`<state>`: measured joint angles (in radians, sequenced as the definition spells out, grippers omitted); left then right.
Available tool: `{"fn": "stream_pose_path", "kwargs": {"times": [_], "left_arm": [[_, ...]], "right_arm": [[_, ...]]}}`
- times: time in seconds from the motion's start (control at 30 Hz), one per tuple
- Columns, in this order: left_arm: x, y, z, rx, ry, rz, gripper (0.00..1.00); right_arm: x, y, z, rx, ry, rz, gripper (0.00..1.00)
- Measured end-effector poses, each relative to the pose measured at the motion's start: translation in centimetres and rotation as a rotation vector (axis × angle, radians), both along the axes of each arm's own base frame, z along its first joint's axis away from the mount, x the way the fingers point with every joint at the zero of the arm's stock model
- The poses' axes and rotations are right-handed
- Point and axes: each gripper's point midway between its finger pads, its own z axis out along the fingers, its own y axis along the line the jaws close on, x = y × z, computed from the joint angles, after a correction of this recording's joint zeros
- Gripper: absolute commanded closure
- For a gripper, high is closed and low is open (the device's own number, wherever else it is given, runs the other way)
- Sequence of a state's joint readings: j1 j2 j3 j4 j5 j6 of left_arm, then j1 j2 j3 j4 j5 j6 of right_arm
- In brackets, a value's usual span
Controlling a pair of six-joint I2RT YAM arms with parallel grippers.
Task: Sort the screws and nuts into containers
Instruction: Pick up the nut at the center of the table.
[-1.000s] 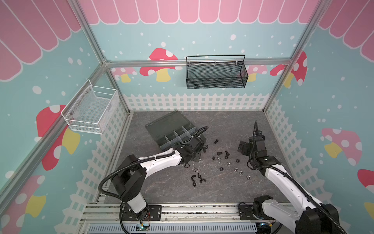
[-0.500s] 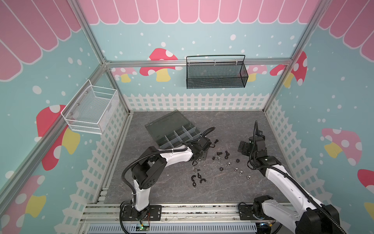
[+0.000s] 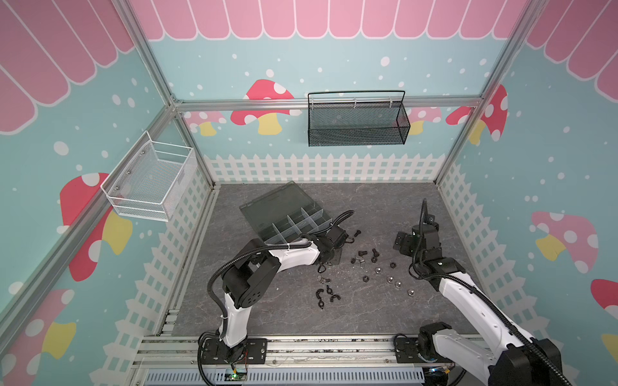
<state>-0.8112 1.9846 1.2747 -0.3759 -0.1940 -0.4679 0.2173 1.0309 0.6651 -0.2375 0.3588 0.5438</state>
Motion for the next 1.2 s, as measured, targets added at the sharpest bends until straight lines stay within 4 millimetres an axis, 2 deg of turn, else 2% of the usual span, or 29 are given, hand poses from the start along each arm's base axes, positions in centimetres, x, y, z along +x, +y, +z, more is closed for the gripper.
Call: {"fn": "stream_pose_path", "kwargs": {"times": [0.07,0.43,0.53,0.7,0.8,0.9,1.0,1.2], "left_arm": [[0.1,0.0,0.0,-0.001,-0.001,0.001,1.00],[-0.1,0.2,0.5,0.008,-0.002,-0.005,1.00],[-0.1,0.4,2.6,-0.006,-0.035,-0.019,1.00],[-0.3,1.9,8.6,-0.050,-0.172,-0.052,1.00],[-0.2,3.8,11.8,-0.072,-0.263,-0.062,1.00],[0.3,6.5,13.3,-0.055,-0.329,-0.057,1.00],[0.7,9.0,13.1,-0.002,-0.362,-0.060,1.00],[0.3,11.3,10.3,0.094,-0.352,-0.130,1.00]], "right_arm": [[0.1,0.0,0.0,0.001,0.001,0.001,0.03],[0.1,0.2,0.0,0.004,-0.001,0.007,0.03],[0.1,0.2,0.0,0.004,0.000,0.011,0.03],[0.1,0.2,0.0,0.004,0.000,0.011,0.03],[0.1,0.2,-0.1,0.004,0.001,0.011,0.03],[0.2,0.3,-0.2,0.006,0.006,0.014,0.03],[0.3,0.4,-0.3,0.010,0.006,0.018,0.03],[0.4,0.6,-0.7,0.019,0.015,0.026,0.03]]}}
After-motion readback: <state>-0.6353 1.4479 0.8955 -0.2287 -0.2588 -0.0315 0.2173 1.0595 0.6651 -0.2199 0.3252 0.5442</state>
